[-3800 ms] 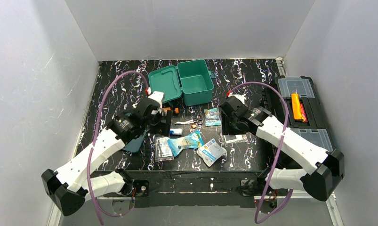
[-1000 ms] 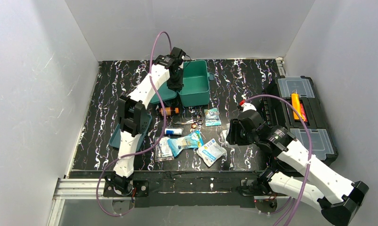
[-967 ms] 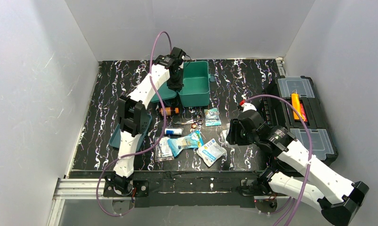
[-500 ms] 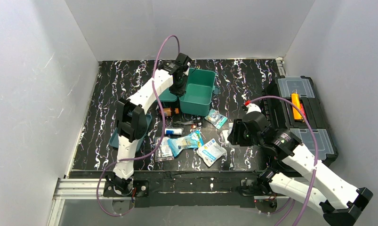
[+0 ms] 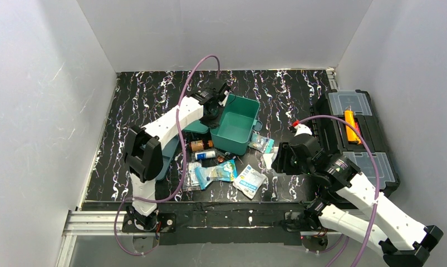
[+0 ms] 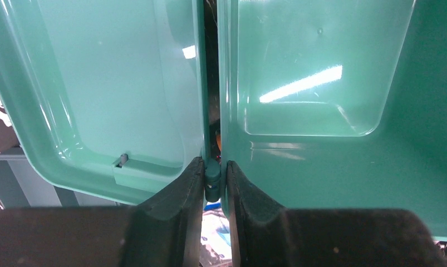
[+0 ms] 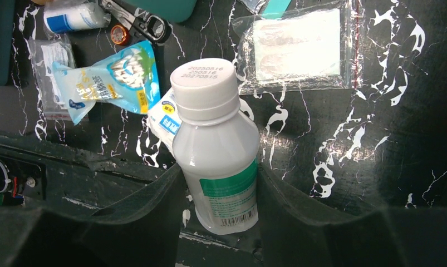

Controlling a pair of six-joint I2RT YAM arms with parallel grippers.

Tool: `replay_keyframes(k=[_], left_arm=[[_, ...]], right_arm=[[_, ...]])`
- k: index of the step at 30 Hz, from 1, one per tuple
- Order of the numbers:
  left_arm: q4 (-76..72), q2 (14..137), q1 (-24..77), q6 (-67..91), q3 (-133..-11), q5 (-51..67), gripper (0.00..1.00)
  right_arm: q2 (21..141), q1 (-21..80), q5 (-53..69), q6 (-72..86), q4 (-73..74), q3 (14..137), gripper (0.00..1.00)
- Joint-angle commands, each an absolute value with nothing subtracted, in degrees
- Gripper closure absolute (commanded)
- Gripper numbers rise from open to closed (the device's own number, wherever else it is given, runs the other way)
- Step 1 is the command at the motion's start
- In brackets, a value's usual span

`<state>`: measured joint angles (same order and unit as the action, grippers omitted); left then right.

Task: Organize the medicine kit

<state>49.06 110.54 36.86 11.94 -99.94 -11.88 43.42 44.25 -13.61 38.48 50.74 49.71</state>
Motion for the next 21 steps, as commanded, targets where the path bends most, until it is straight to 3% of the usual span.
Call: replay_keyframes(k=[1, 12, 16, 21], left_arm=[[49.75, 104.85, 38.62, 10.20, -94.45, -12.71, 1.00], [48.26, 100.62, 41.05, 10.18, -89.53, -9.82, 1.00], [48.42, 100.65, 41.65, 10.32, -89.65, -9.69, 0.88], [48.41, 98.82, 41.62, 10.48, -89.73, -10.78, 0.62]], right_arm=[[42.69, 44.09, -15.08, 38.89, 50.13, 51.59, 0.91], [53.46, 44.09, -14.32, 33.31, 49.26, 66.09, 0.91], [59.59, 44.04, -12.29, 30.96, 48.61, 72.40, 0.91], [66.18, 44.03, -10.03, 32.35, 45.94, 77.23, 0.92]])
